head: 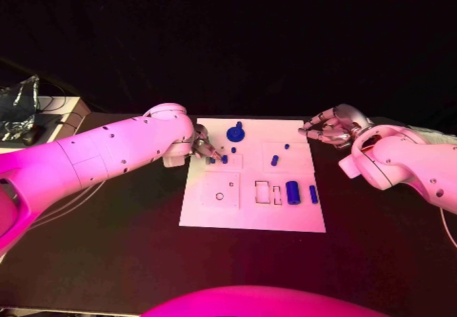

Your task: Assemble the parts on the task board

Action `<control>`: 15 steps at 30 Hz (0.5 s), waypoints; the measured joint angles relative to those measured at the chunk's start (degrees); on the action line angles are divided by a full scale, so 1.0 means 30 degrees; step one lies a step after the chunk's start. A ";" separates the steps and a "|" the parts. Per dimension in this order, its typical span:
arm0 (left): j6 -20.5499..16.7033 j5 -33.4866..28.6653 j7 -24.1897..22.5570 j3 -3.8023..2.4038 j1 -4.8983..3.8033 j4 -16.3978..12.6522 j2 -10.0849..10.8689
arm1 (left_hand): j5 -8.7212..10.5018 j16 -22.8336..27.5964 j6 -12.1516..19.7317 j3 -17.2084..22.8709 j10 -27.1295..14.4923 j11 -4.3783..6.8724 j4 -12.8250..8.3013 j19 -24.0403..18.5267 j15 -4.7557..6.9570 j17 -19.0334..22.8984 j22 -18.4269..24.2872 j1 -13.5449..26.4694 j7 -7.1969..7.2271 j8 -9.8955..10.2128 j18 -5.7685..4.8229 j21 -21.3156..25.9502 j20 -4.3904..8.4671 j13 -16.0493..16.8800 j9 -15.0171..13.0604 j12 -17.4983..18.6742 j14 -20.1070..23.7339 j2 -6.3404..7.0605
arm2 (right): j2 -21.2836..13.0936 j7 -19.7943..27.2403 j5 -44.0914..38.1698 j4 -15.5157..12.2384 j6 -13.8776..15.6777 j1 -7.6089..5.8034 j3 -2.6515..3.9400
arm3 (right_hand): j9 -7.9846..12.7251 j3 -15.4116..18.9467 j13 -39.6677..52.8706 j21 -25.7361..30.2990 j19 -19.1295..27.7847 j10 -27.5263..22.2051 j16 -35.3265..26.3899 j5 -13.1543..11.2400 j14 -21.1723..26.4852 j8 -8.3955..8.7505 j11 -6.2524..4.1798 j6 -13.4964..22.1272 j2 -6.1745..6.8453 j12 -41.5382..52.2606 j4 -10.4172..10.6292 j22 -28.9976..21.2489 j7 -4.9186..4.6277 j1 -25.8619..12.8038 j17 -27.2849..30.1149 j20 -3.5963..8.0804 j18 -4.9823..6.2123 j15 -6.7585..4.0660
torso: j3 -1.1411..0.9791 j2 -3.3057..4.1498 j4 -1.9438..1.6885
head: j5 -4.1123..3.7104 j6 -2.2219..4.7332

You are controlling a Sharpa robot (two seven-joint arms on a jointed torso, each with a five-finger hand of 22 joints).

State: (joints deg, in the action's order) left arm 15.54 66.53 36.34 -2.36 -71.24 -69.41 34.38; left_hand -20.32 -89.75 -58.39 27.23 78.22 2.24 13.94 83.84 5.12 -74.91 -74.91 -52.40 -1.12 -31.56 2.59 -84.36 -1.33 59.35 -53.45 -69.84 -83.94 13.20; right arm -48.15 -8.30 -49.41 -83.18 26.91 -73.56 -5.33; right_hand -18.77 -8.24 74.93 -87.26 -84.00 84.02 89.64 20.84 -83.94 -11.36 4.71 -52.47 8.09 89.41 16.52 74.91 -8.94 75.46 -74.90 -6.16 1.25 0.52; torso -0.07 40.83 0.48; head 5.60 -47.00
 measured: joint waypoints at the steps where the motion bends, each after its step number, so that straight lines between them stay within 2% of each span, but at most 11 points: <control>1: 0.0013 0.0002 0.0006 -0.0012 0.0003 0.0000 0.0018 | 0.0006 0.0000 -0.0001 -0.0075 0.0000 0.0000 0.0075 0.0000 0.0000 0.0001 0.0000 -0.0027 0.0000 -0.0001 0.0000 0.0000 0.0000 0.0000 -0.0010 0.0000 0.0000 -0.0026 | -0.0002 0.0004 0.0002 0.0000 -0.0001 0.0000 0.0000 | 0.0000 0.0000 0.0000 0.0000 0.0000 0.0000 0.0000 0.0000 0.0000 -0.0052 0.0000 0.0000 0.0000 0.0000 0.0000 0.0000 0.0000 0.0001 -0.0001 0.0000 -0.0001 0.0000 | 0.0000 0.0002 0.0000 | -0.0004 -0.0002; 15: 0.0177 0.0035 0.0056 -0.0074 0.0005 0.0031 0.0166 | 0.0006 0.0000 -0.0060 -0.0254 0.0001 0.0001 0.0256 -0.0001 -0.0001 0.0000 0.0000 -0.0330 0.0056 -0.0009 0.0001 0.0000 0.0000 0.0000 -0.0052 0.0000 0.0000 -0.0177 | -0.0010 0.0024 0.0013 0.0013 -0.0007 0.0002 0.0000 | -0.0016 0.0000 -0.0004 0.0000 0.0000 0.0000 0.0000 0.0000 0.0000 -0.0052 0.0000 0.0000 -0.0001 0.0000 0.0000 -0.0001 -0.0001 0.0001 0.0000 0.0000 -0.0001 0.0000 | 0.0020 0.0004 -0.0016 | -0.0075 -0.0038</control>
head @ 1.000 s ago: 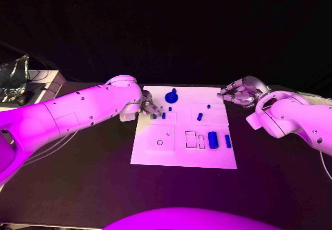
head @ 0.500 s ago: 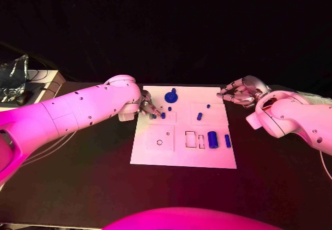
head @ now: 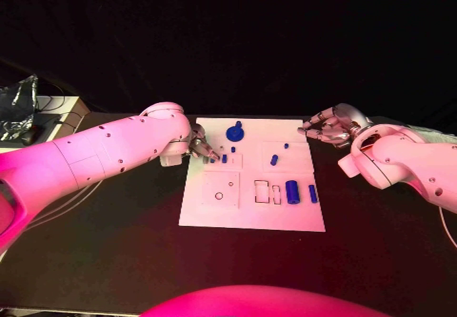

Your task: Assemble the parts on the task board

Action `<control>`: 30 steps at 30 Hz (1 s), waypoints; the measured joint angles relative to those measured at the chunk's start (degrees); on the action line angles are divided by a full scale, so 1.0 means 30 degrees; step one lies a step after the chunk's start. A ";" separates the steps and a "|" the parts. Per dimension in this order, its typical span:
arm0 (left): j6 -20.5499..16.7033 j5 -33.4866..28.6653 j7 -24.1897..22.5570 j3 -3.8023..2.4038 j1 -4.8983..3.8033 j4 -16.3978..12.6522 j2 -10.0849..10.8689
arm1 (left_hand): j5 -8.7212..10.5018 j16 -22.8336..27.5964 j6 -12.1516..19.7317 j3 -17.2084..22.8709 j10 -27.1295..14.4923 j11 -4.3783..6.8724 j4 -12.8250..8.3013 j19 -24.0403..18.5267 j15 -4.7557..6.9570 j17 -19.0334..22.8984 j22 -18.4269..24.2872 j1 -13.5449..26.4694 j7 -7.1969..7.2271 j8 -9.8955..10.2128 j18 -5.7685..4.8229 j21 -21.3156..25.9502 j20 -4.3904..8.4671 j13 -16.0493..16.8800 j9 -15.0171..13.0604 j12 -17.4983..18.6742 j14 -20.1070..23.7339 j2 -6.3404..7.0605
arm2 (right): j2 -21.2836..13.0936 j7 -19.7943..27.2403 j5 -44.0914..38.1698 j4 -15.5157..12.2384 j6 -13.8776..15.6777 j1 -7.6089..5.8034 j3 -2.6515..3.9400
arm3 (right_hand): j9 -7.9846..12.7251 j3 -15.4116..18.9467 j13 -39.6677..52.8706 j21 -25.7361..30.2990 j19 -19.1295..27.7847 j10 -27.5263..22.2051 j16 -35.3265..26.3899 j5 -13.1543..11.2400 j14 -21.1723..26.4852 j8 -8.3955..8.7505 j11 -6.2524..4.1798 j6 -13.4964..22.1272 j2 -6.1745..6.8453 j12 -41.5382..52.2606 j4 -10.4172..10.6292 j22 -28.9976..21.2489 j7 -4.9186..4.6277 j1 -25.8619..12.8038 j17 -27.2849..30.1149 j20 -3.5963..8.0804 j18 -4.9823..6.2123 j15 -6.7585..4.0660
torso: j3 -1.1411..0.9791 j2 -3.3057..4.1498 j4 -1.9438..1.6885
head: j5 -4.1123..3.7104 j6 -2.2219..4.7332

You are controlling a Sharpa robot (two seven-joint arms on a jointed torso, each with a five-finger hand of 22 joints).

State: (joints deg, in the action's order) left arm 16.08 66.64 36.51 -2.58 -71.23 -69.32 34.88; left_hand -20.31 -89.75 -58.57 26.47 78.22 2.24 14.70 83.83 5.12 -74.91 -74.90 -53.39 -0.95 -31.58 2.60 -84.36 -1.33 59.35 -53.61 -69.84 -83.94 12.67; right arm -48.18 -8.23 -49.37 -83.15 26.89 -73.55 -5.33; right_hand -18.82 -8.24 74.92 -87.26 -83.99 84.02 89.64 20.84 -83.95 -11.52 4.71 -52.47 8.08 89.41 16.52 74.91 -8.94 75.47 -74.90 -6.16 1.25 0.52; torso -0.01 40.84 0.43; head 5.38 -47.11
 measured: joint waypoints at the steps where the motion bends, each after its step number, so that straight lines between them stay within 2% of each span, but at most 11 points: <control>1: 0.0000 0.0001 0.0001 -0.0001 0.0000 0.0000 0.0002 | 0.0000 0.0000 0.0027 0.0000 0.0000 -0.0001 0.0000 0.0000 0.0000 0.0001 -0.0001 0.0000 -0.0028 -0.0001 -0.0001 0.0000 0.0000 0.0000 0.0000 0.0000 0.0000 0.0000 | 0.0000 0.0001 0.0000 0.0001 0.0000 0.0003 0.0000 | 0.0000 0.0000 0.0000 0.0000 0.0000 0.0000 0.0000 0.0000 0.0000 0.0000 0.0000 0.0000 0.0000 0.0000 0.0000 0.0000 0.0000 0.0000 0.0000 0.0000 0.0001 0.0000 | 0.0000 0.0000 -0.0005 | -0.0002 -0.0002; 16: -0.0169 -0.0424 -0.0075 -0.0029 0.0045 -0.0260 0.0254 | -0.0001 0.0000 0.0145 -0.0263 0.0000 0.0000 0.0264 0.0000 -0.0001 0.0000 0.0000 -0.0075 -0.0139 0.0000 -0.0001 0.0000 0.0000 0.0002 -0.0026 0.0000 0.0000 -0.0077 | 0.0005 0.0009 0.0006 0.0008 -0.0008 0.0031 0.0000 | 0.0001 0.0001 -0.0003 0.0000 0.0000 0.0000 0.0000 0.0000 0.0001 0.0000 0.0000 0.0000 -0.0001 0.0000 0.0000 0.0005 0.0000 0.0000 -0.0001 0.0000 0.0000 0.0000 | 0.0004 -0.0005 -0.0005 | 0.0022 -0.0037; 20: -0.0177 -0.0647 -0.0085 -0.0166 0.0126 -0.0407 0.0409 | -0.0001 0.0000 0.0176 -0.0341 0.0000 0.0000 0.0341 0.0001 -0.0001 0.0001 0.0000 -0.0150 -0.0169 0.0004 -0.0001 0.0000 0.0000 -0.0026 -0.0026 -0.0001 0.0000 -0.0002 | -0.0005 0.0011 0.0009 -0.0001 -0.0010 0.0038 0.0000 | 0.0001 0.0001 -0.0004 0.0000 0.0000 0.0000 0.0000 0.0000 0.0000 0.0000 0.0000 0.0000 0.0000 0.0000 0.0000 0.0014 0.0000 0.0001 0.0000 0.0000 0.0001 0.0000 | -0.0007 -0.0005 -0.0005 | 0.0020 -0.0044; 21: -0.0180 -0.0690 -0.0086 -0.0239 0.0157 -0.0450 0.0455 | -0.0001 0.0000 0.0188 -0.0340 -0.0041 0.0041 0.0341 0.0000 -0.0001 0.0001 0.0000 -0.0150 -0.0181 0.0007 0.0001 0.0000 0.0000 -0.0050 -0.0027 0.0000 0.0001 -0.0002 | -0.0009 0.0013 0.0009 -0.0005 -0.0010 0.0038 0.0000 | 0.0001 0.0001 -0.0005 0.0000 0.0000 0.0000 0.0000 0.0000 0.0000 0.0000 0.0000 0.0000 -0.0001 0.0000 0.0000 0.0014 0.0000 0.0000 0.0000 0.0000 0.0000 0.0000 | -0.0009 -0.0004 -0.0005 | 0.0020 -0.0033; 26: -0.0307 -0.1002 -0.0086 -0.1121 0.0368 -0.0752 0.0791 | -0.0001 0.0000 0.0229 -0.0559 -0.0369 0.0004 0.0560 -0.0005 -0.0001 0.0000 -0.0001 -0.0285 -0.0220 0.0062 0.0001 0.0244 0.0005 -0.0488 -0.0066 0.0434 0.0000 -0.0137 | -0.0041 0.0021 0.0012 -0.0012 -0.0011 0.0043 0.0000 | 0.0001 0.0001 -0.0005 0.0000 0.0000 0.0000 0.0000 0.0000 0.0000 0.0001 0.0000 0.0000 -0.0001 0.0000 0.0000 0.0013 0.0000 0.0001 -0.0001 0.0001 0.0000 0.0000 | -0.0009 0.0000 -0.0002 | 0.0007 0.0038; 30: -0.0771 -0.1451 -0.0172 -0.1795 0.0456 -0.1001 0.0994 | -0.0001 0.0168 0.1035 -0.1072 -0.1496 -0.0230 0.0640 -0.0759 -0.0022 0.0001 0.0000 -0.0743 -0.0488 0.0187 0.0001 0.0995 -0.0029 -0.2042 -0.0112 0.1593 -0.0004 -0.0141 | -0.0052 0.0024 0.0013 -0.0008 -0.0010 0.0046 0.0000 | 0.0002 0.0001 0.0010 0.0000 0.0000 0.0000 0.0000 0.0000 0.0001 0.0001 0.0000 0.0000 -0.0001 0.0000 -0.0001 0.0013 0.0000 0.0001 0.0000 0.0000 0.0001 0.0000 | -0.0009 0.0000 0.0000 | 0.0002 0.0024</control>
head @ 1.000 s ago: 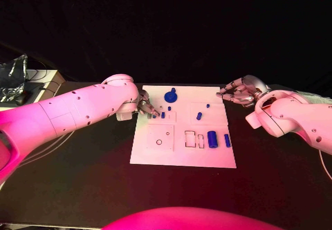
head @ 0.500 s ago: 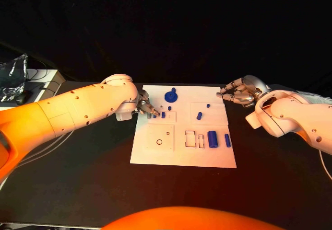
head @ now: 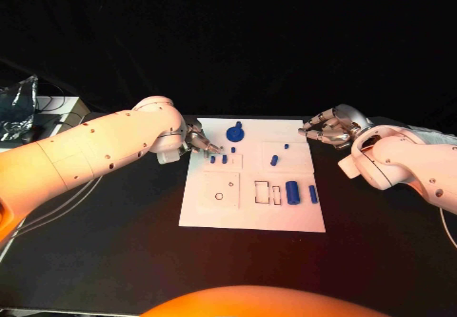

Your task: Assemble the parts on the task board

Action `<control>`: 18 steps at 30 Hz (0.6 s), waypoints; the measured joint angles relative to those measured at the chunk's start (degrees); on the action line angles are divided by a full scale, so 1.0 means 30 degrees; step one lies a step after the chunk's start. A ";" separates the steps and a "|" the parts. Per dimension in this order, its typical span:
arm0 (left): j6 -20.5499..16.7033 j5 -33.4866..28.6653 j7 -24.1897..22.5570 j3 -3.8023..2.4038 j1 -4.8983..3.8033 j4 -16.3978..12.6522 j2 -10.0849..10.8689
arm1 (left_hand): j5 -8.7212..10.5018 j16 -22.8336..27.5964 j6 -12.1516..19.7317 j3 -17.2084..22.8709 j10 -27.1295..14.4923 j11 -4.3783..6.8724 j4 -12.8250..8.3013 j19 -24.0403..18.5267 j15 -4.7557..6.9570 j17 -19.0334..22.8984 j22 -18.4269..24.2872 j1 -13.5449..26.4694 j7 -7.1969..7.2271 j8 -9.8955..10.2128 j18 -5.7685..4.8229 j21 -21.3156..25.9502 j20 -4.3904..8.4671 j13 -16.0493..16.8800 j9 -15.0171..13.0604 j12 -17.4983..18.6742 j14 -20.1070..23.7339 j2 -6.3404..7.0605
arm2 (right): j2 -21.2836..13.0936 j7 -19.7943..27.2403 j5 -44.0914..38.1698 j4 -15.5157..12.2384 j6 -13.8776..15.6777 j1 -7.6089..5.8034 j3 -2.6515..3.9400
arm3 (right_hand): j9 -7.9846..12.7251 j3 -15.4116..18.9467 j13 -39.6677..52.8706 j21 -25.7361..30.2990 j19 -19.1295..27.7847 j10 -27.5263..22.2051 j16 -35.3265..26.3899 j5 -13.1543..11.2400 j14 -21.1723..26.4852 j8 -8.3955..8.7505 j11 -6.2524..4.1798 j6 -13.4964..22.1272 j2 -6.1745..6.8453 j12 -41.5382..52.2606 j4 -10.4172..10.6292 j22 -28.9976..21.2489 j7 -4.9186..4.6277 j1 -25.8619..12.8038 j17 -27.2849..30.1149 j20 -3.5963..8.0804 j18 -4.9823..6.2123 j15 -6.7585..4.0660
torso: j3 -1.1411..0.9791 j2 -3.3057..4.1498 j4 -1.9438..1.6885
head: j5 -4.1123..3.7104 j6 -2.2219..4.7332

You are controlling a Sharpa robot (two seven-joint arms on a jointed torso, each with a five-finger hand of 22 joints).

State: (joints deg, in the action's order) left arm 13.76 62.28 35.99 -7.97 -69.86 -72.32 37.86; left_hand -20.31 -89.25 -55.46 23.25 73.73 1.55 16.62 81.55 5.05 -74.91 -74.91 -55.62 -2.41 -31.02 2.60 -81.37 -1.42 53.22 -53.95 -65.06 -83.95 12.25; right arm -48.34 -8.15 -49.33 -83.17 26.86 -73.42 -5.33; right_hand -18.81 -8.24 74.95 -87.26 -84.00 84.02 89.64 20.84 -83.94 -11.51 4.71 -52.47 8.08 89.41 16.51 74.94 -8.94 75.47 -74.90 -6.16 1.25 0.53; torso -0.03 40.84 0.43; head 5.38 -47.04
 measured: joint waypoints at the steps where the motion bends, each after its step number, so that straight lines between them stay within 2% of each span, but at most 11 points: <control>1: -0.0194 -0.0159 -0.0054 -0.0130 0.0008 -0.0038 0.0043 | 0.0000 0.0192 0.0354 -0.0179 -0.0513 -0.0115 0.0017 -0.0287 -0.0141 0.0000 0.0000 -0.0138 -0.0147 0.0081 0.0071 0.0324 -0.0067 -0.0589 -0.0007 0.0439 -0.0008 -0.0016 | 0.0000 0.0001 0.0000 0.0001 0.0000 0.0001 0.0000 | 0.0000 0.0000 0.0001 0.0000 0.0000 0.0000 0.0000 0.0000 0.0000 0.0000 0.0000 0.0000 0.0000 0.0000 0.0000 0.0000 0.0000 0.0000 0.0000 0.0000 0.0001 0.0000 | -0.0005 -0.0002 0.0000 | 0.0000 -0.0005; 3: -0.0700 -0.0581 -0.0208 -0.0364 0.0018 -0.0072 0.0122 | 0.0000 0.0654 0.1136 -0.0689 -0.1701 -0.0427 0.0052 -0.0959 -0.0432 -0.0001 0.0137 -0.0183 -0.0435 0.0114 0.0301 0.1105 -0.0289 -0.1782 0.0049 0.1284 -0.0029 0.0017 | 0.0000 0.0003 0.0001 0.0004 0.0001 0.0001 0.0000 | 0.0000 0.0000 0.0001 0.0000 0.0000 0.0000 0.0000 0.0000 0.0000 0.0000 0.0000 0.0000 0.0000 0.0000 0.0000 0.0000 0.0000 0.0000 0.0000 0.0000 0.0001 0.0000 | -0.0011 -0.0009 -0.0002 | 0.0002 -0.0011; 5: -0.1399 -0.1136 -0.0447 -0.0571 0.0024 -0.0074 0.0205 | 0.0535 0.1156 0.1730 -0.1140 -0.2942 -0.0620 0.0066 -0.1692 -0.0602 0.0000 0.0911 -0.0108 -0.0639 0.0269 0.0735 0.1920 -0.0421 -0.3088 0.0264 0.2195 -0.0029 -0.0058 | 0.0000 0.0005 0.0001 0.0006 0.0001 0.0001 0.0000 | 0.0000 0.0000 0.0001 0.0000 0.0000 0.0000 0.0000 0.0000 0.0000 0.0000 0.0000 0.0000 0.0000 0.0000 0.0000 -0.0001 0.0000 0.0000 0.0000 0.0000 0.0000 0.0000 | -0.0015 -0.0011 -0.0002 | 0.0002 -0.0009; 6: -0.1698 -0.1351 -0.0563 -0.0633 0.0026 -0.0071 0.0236 | 0.0792 0.1373 0.2104 -0.1407 -0.3678 -0.0762 0.0053 -0.1950 -0.0743 -0.0001 0.1274 -0.0191 -0.0790 0.0358 0.0738 0.2282 -0.0546 -0.3799 0.0415 0.2672 0.0003 -0.0143 | 0.0000 0.0006 0.0002 0.0006 0.0001 0.0001 0.0000 | 0.0001 0.0000 0.0000 0.0000 0.0000 0.0000 0.0000 0.0000 0.0000 0.0000 0.0000 0.0000 0.0000 0.0000 0.0000 -0.0001 0.0000 0.0000 0.0000 0.0000 -0.0001 0.0000 | -0.0022 -0.0013 0.0000 | 0.0004 0.0005; 7: -0.2088 -0.1630 -0.0735 -0.0697 0.0028 -0.0046 0.0268 | 0.0859 0.1611 0.2421 -0.1642 -0.4228 -0.0904 0.0052 -0.2277 -0.0852 0.0000 0.1677 -0.0301 -0.0955 0.0410 0.0739 0.2667 -0.0616 -0.4245 0.0562 0.2957 -0.0029 -0.0254 | -0.0003 0.0007 0.0002 0.0006 0.0001 0.0002 0.0000 | 0.0000 0.0000 0.0000 0.0000 0.0000 0.0001 0.0000 0.0000 0.0000 0.0000 0.0000 0.0000 0.0000 0.0000 0.0000 -0.0001 0.0000 0.0000 0.0000 0.0000 0.0000 0.0000 | -0.0024 -0.0013 0.0000 | 0.0004 0.0018; 10: -0.2894 -0.2126 -0.1266 -0.0770 0.0034 0.0065 0.0298 | 0.0859 0.3017 0.3327 -0.2210 -0.5633 -0.1346 0.0058 -0.3989 -0.1326 0.0910 0.3928 -0.1152 -0.1395 0.0667 0.1375 0.4840 -0.1011 -0.4815 0.1283 0.3314 0.0655 -0.0458 | -0.0029 0.0010 0.0002 0.0005 0.0002 0.0005 0.0000 | 0.0001 0.0000 -0.0001 0.0000 0.0000 0.0000 0.0000 0.0000 0.0000 0.0000 0.0000 0.0000 0.0000 0.0000 0.0000 -0.0001 0.0000 0.0001 0.0000 0.0000 0.0000 0.0000 | -0.0022 -0.0013 0.0004 | 0.0004 0.0044; 12: -0.3392 -0.2332 -0.1892 -0.0772 0.0038 0.0163 0.0285 | 0.0768 0.5514 0.3962 -0.2006 -0.7081 -0.1783 -0.0062 -0.6949 -0.1720 0.4443 0.7494 -0.2695 -0.1830 0.1039 0.2277 0.8465 -0.1389 -0.5430 0.2090 0.3980 0.3117 -0.0666 | -0.0048 0.0012 0.0003 0.0004 0.0004 0.0006 0.0000 | -0.0005 0.0000 -0.0002 0.0024 0.0001 0.0000 0.0000 0.0011 0.0000 0.0000 0.0000 0.0000 0.0000 0.0000 0.0000 -0.0002 0.0000 0.0000 0.0000 0.0000 0.0000 0.0000 | -0.0035 -0.0013 -0.0002 | -0.0005 0.0064; 13: -0.3587 -0.2347 -0.2233 -0.0734 0.0038 0.0196 0.0265 | 0.0695 0.6778 0.4178 -0.1553 -0.7686 -0.1952 -0.0083 -0.7753 -0.1850 0.6105 0.8410 -0.3556 -0.1948 0.1206 0.2407 0.9578 -0.1531 -0.5836 0.2462 0.4443 0.4401 -0.0738 | -0.0054 0.0014 0.0003 0.0004 0.0005 0.0006 0.0000 | -0.0028 0.0000 -0.0002 0.0090 0.0000 0.0000 0.0000 0.0078 0.0000 0.0000 0.0000 0.0000 0.0000 0.0000 0.0000 -0.0003 0.0000 0.0000 0.0000 0.0000 -0.0001 0.0000 | -0.0033 -0.0013 -0.0005 | -0.0016 0.0079; 14: -0.3855 -0.2306 -0.2797 -0.0628 0.0038 0.0229 0.0221 | 0.0613 0.8679 0.4474 -0.0323 -0.8577 -0.2151 -0.0571 -0.8435 -0.2035 0.8459 0.9213 -0.5577 -0.2136 0.1477 0.2403 1.0689 -0.1717 -0.6593 0.3049 0.5377 0.6356 -0.0875 | -0.0058 0.0019 0.0003 0.0004 0.0008 0.0007 0.0000 | -0.0037 0.0000 -0.0003 0.0120 0.0000 0.0000 0.0000 0.0081 0.0000 0.0000 0.0000 0.0000 0.0000 0.0000 0.0000 -0.0002 0.0000 0.0000 0.0000 0.0000 0.0000 -0.0001 | -0.0033 -0.0013 -0.0007 | -0.0022 0.0097; 16: -0.4220 -0.2029 -0.3736 -0.0466 0.0063 0.0265 0.0105 | 0.0637 1.0197 0.4353 0.1888 -0.8920 -0.2399 -0.1478 -0.8959 -0.2287 1.0037 0.9923 -0.7879 -0.2313 0.1587 0.2403 1.1760 -0.1942 -0.8066 0.3964 0.6856 0.7839 -0.0686 | -0.0057 0.0035 0.0003 0.0004 0.0016 0.0007 0.0000 | -0.0046 -0.0082 -0.0003 0.0437 0.0000 0.0001 -0.0085 0.0081 -0.0009 0.0000 0.0000 0.0000 0.0000 -0.0423 -0.0022 -0.0003 0.0000 0.0000 0.0000 0.0000 -0.0001 -0.0009 | -0.0033 -0.0013 -0.0007 | -0.0035 0.0135; 18: -0.4653 -0.1449 -0.5006 -0.0270 0.0127 0.0297 -0.0071 | 0.0884 1.0745 0.4254 0.2855 -0.8950 -0.2430 -0.2099 -0.9110 -0.2335 1.0779 1.0107 -0.8663 -0.2411 0.1831 0.2402 1.2082 -0.2052 -0.9245 0.4842 0.7917 0.8298 -0.0157 | -0.0047 0.0067 0.0005 0.0015 0.0037 0.0007 0.0000 | -0.0115 -0.0366 -0.0004 0.0947 0.0000 -0.0065 -0.0274 0.0081 -0.0061 -0.0086 -0.0072 0.0012 0.0000 -0.1576 -0.0042 -0.0004 0.0013 0.0000 0.0000 0.0000 0.0000 -0.0084 | -0.0035 -0.0013 -0.0007 | -0.0037 0.0192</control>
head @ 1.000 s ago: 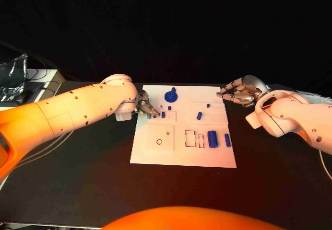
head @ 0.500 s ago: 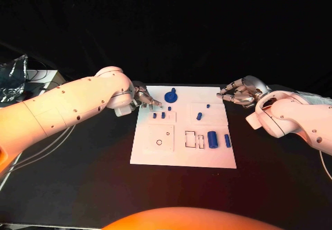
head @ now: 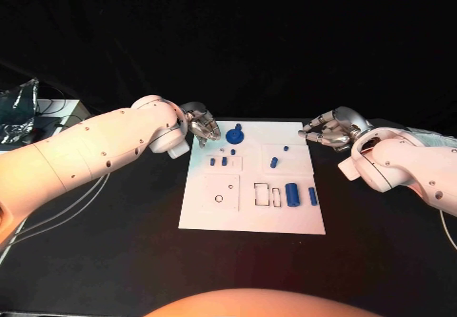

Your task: Assemble the parts on the task board

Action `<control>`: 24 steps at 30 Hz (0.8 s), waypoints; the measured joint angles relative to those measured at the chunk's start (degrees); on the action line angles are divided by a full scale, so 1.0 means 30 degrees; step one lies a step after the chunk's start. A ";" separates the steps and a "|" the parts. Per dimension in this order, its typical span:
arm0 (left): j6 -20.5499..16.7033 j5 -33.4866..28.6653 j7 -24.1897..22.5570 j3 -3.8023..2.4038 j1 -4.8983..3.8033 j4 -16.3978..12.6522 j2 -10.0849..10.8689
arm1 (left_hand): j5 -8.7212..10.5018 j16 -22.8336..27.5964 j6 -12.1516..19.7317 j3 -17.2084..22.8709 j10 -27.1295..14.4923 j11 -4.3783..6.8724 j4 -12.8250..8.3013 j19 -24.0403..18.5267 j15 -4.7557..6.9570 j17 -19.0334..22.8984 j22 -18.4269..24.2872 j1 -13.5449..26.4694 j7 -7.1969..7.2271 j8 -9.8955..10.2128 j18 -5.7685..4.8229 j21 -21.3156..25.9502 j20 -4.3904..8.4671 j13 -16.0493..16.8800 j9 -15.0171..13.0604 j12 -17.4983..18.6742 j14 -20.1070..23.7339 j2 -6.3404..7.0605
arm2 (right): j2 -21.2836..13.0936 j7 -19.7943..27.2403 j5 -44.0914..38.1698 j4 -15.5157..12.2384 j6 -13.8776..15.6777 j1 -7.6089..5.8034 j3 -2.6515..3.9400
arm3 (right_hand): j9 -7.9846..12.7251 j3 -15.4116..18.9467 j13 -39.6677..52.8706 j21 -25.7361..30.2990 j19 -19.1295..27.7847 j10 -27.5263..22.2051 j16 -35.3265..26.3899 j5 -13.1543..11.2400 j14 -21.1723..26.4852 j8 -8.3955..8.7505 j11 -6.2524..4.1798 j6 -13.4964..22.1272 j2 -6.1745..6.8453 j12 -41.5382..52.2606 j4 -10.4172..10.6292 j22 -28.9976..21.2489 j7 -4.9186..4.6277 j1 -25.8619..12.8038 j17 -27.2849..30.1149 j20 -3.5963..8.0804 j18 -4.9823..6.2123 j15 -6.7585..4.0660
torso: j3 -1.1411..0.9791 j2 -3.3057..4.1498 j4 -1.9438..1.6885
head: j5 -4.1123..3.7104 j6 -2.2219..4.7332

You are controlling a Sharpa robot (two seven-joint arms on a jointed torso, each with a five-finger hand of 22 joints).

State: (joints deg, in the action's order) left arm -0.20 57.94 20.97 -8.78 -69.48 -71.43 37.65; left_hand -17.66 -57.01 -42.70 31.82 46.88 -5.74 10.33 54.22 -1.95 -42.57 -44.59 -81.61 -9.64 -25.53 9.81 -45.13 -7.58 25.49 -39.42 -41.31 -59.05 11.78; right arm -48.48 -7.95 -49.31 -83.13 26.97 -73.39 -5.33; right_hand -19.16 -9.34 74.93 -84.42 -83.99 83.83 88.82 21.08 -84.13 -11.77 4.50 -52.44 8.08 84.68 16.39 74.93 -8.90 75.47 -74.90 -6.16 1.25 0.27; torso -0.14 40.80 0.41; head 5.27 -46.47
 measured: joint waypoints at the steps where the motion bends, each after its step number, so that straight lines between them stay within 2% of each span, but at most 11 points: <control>1: -0.0191 0.0302 -0.0590 0.0104 0.0031 0.0021 -0.0083 | 0.0042 0.0037 -0.0001 0.0067 0.0000 0.0000 -0.0066 0.0001 0.0000 0.0138 0.0001 -0.0050 -0.0001 0.0162 0.0001 0.0010 0.0001 -0.0325 0.0290 0.0301 -0.0001 0.0201 | 0.0006 0.0018 0.0004 0.0015 0.0015 0.0000 0.0000 | -0.0043 -0.0131 0.0000 0.0250 0.0000 -0.0093 -0.0059 0.0000 0.0061 -0.0060 -0.0092 0.0061 0.0000 -0.0552 0.0002 0.0000 0.0060 0.0000 0.0000 0.0000 0.0000 -0.0061 | 0.0000 0.0000 0.0002 | -0.0007 0.0024; 2: -0.0371 0.0622 -0.1164 0.0210 0.0057 0.0045 -0.0165 | 0.0043 0.0037 -0.0010 0.0078 -0.0037 -0.0037 -0.0186 -0.0100 -0.0077 0.0253 0.0002 -0.0067 0.0006 0.0353 -0.0002 0.0010 -0.0008 -0.0673 0.0647 0.0637 0.0076 0.0440 | 0.0010 0.0040 0.0008 0.0029 0.0036 0.0000 0.0000 | -0.0078 -0.0237 0.0000 0.0502 0.0000 -0.0252 -0.0131 0.0000 0.0065 -0.0062 -0.0169 0.0062 0.0000 -0.1008 -0.0001 -0.0001 0.0062 0.0000 0.0000 0.0000 0.0000 -0.0064 | 0.0000 0.0002 0.0007 | -0.0022 0.0049; 4: -0.0796 0.1497 -0.2567 0.0492 0.0111 0.0129 -0.0373 | 0.0043 0.0037 -0.0293 -0.0091 -0.0225 -0.0224 -0.0397 -0.0349 -0.0238 0.0482 0.0002 0.0000 0.0216 0.0800 -0.0002 0.0181 -0.0144 -0.1472 0.1429 0.1439 0.0393 0.0821 | 0.0018 0.0118 0.0024 0.0080 0.0123 0.0000 0.0000 | -0.0194 -0.0621 -0.0001 0.1821 -0.0005 -0.1382 -0.0596 0.0000 0.0058 -0.0149 -0.0228 0.0168 0.0215 -0.2774 -0.0010 -0.0001 0.0160 0.0153 0.0000 0.0146 0.0380 -0.0158 | 0.0011 0.0009 0.0013 | -0.0059 0.0126; 6: -0.1117 0.2339 -0.3677 0.0737 0.0157 0.0224 -0.0556 | 0.0043 0.0037 -0.0511 -0.0260 -0.0274 -0.0274 -0.0565 -0.0480 -0.0326 0.0671 0.0002 0.0014 0.0433 0.1207 -0.0004 0.0304 -0.0275 -0.2152 0.2141 0.2046 0.0597 0.0906 | 0.0031 0.0211 0.0043 0.0129 0.0248 0.0000 0.0000 | -0.0292 -0.1002 -0.0675 0.2827 0.0112 -0.2579 -0.0953 0.0000 -0.0003 -0.0230 -0.0272 0.0206 0.0421 -0.4672 -0.0028 -0.0001 0.0189 0.0267 0.0000 0.0313 0.0457 -0.0265 | 0.0013 0.0013 0.0024 | -0.0106 0.0212; 8: -0.1398 0.3389 -0.4809 0.0970 0.0215 0.0401 -0.0799 | 0.0116 0.0037 -0.0626 -0.0458 -0.0273 -0.0273 -0.0762 -0.0482 -0.0277 0.0845 0.0002 -0.0086 0.0546 0.1627 -0.0004 0.0305 -0.0268 -0.2729 0.2763 0.2535 0.0683 0.1006 | 0.0041 0.0345 0.0083 0.0177 0.0437 0.0000 0.0000 | -0.0427 -0.1549 -0.3025 0.4349 0.0629 -0.4284 -0.1489 0.0000 -0.0006 -0.0358 -0.0304 0.0344 0.0629 -0.7579 -0.0030 -0.0025 0.0185 0.0474 0.0000 0.0390 0.0797 -0.0269 | 0.0015 0.0022 0.0035 | -0.0165 0.0308; 11: -0.1600 0.4845 -0.6021 0.1258 0.0270 0.0781 -0.1102 | 0.0116 -0.0189 -0.1006 -0.0766 -0.0222 -0.0222 -0.1070 -0.0482 -0.0157 0.1148 -0.0183 -0.0270 0.0594 0.2089 -0.0005 0.0185 -0.0141 -0.3572 0.3535 0.3224 0.0653 0.1123 | 0.0071 0.0572 0.0181 0.0233 0.0734 0.0000 0.0000 | -0.0582 -0.2449 -0.7328 0.7811 0.1991 -0.7023 -0.2892 0.0000 0.0059 -0.0503 -0.0071 0.0414 0.0929 -1.2521 -0.0056 -0.1930 0.0194 0.0776 0.1468 0.0370 0.1561 -0.0335 | 0.0020 0.0042 0.0046 | -0.0256 0.0465; 13: -0.1687 0.5630 -0.6544 0.1387 0.0296 0.1047 -0.1230 | 0.0116 -0.0233 -0.1071 -0.0854 -0.0163 -0.0163 -0.1158 -0.0347 -0.0031 0.1289 -0.0336 -0.0293 0.0647 0.2266 -0.0005 -0.0024 -0.0006 -0.3933 0.3857 0.3524 0.0573 0.1100 | 0.0089 0.0726 0.0250 0.0255 0.0915 0.0000 0.0000 | -0.0675 -0.3066 -0.8796 0.9956 0.2687 -0.7581 -0.3984 0.0000 0.0501 -0.0589 -0.0042 0.0450 0.1169 -1.4050 -0.0080 -0.3404 0.0209 0.0946 0.3000 0.0342 0.1935 -0.0394 | 0.0024 0.0055 0.0053 | -0.0302 0.0544; 14: -0.1748 0.6110 -0.6825 0.1450 0.0316 0.1214 -0.1300 | 0.0116 -0.0391 -0.1179 -0.0885 -0.0147 -0.0179 -0.1188 -0.0293 -0.0044 0.1327 -0.0427 -0.0293 0.0596 0.2308 -0.0007 -0.0165 0.0031 -0.4097 0.4001 0.3628 0.0494 0.1100 | 0.0099 0.0837 0.0301 0.0263 0.1039 0.0000 0.0000 | -0.0729 -0.3505 -0.9686 1.0942 0.2872 -0.7803 -0.4552 -0.0001 0.0725 -0.0653 -0.0019 0.0451 0.1342 -1.4919 -0.0107 -0.4096 0.0209 0.1030 0.3747 0.0341 0.1939 -0.0359 | 0.0024 0.0060 0.0057 | -0.0326 0.0580; 17: -0.1898 0.7029 -0.7321 0.1539 0.0362 0.1509 -0.1460 | 0.0115 -0.1134 -0.1383 -0.0987 0.0295 -0.0201 -0.1289 0.0114 -0.0055 0.1341 -0.0760 -0.0293 0.0627 0.2522 -0.0005 -0.0665 -0.0034 -0.4548 0.4455 0.3731 -0.0150 0.1100 | 0.0117 0.1103 0.0413 0.0278 0.1316 -0.0001 0.0000 | -0.0834 -0.4326 -1.1416 1.1794 0.2872 -0.7949 -0.5013 -0.0001 0.0754 -0.0653 -0.0046 0.0448 0.1648 -1.6496 -0.0204 -0.4708 0.0206 0.1092 0.4241 0.0340 0.1940 -0.0328 | 0.0035 0.0082 0.0070 | -0.0377 0.0665; 20: -0.2022 0.7762 -0.7630 0.1589 0.0390 0.1667 -0.1648 | 0.0115 -0.2023 -0.1637 -0.0987 0.0501 -0.0124 -0.1289 0.0499 -0.0032 0.1236 -0.1066 -0.0293 0.0680 0.2558 -0.0011 -0.1127 -0.0007 -0.4864 0.4757 0.3805 -0.0740 0.1100 | 0.0127 0.1349 0.0514 0.0294 0.1560 -0.0005 0.0000 | -0.0931 -0.4869 -1.2780 1.2077 0.2679 -0.7993 -0.5054 -0.0001 0.0754 -0.0733 -0.0068 0.0391 0.1838 -1.7641 -0.0340 -0.4926 0.0150 0.0931 0.4325 0.0316 0.1937 -0.0328 | 0.0037 0.0099 0.0075 | -0.0408 0.0699; 24: -0.2075 0.8669 -0.7824 0.1636 0.0403 0.1775 -0.1876 | 0.0115 -0.3649 -0.1919 -0.1157 0.0765 -0.0065 -0.1223 0.1461 0.0032 0.0074 -0.2234 -0.0111 0.0825 0.2600 -0.0009 -0.2459 0.0056 -0.5158 0.5053 0.3804 -0.1896 0.1282 | 0.0158 0.1651 0.0623 0.0295 0.1846 -0.0008 0.0000 | -0.0963 -0.5089 -1.3664 1.2078 0.2549 -0.7956 -0.5054 -0.0001 0.0754 -0.0732 -0.0107 0.0405 0.1939 -1.8350 -0.0459 -0.4937 0.0040 0.0830 0.4275 0.0307 0.1937 -0.0327 | 0.0049 0.0104 0.0073 | -0.0432 0.0685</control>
State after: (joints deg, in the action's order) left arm -6.42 83.94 -2.50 -3.87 -68.27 -66.10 32.02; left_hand -17.31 -67.96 -48.45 28.35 49.18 -5.93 6.66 58.61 -1.86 -42.35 -51.29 -81.95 -7.17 -17.73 9.78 -52.50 -7.41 10.01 -24.26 -29.89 -64.74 15.62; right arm -48.00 -3.00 -47.44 -82.24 32.51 -73.42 -5.33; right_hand -22.05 -24.60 33.94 -48.18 -76.35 59.96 73.66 21.08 -81.87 -13.97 4.17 -51.22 13.90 29.63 15.01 60.12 -8.78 77.96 -62.08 -5.24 7.06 -0.71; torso 0.01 41.11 0.63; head 3.98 -44.41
